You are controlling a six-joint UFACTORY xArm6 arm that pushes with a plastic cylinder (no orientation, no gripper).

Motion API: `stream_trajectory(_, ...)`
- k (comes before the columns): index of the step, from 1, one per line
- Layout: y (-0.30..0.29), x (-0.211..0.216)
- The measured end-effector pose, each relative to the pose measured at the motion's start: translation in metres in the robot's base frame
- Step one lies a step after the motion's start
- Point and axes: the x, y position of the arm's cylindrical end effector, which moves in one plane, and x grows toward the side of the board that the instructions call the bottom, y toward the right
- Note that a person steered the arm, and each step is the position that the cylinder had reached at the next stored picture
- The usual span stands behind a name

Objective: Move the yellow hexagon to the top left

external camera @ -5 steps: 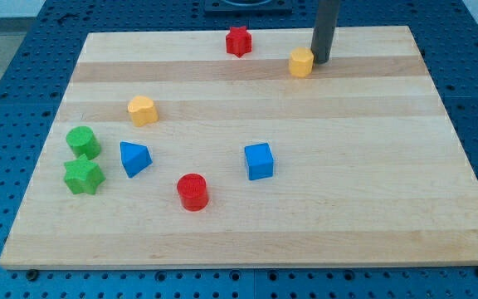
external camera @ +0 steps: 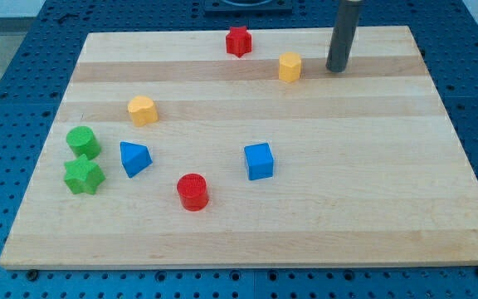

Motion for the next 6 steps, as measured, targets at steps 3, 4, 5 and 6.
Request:
stream_trajectory(3,-0.129,0.004)
stream_trajectory(4,-0.14,0.023)
stream_trajectory(5,-0.169,0.026)
stream_trajectory(6,-0.195,0.021)
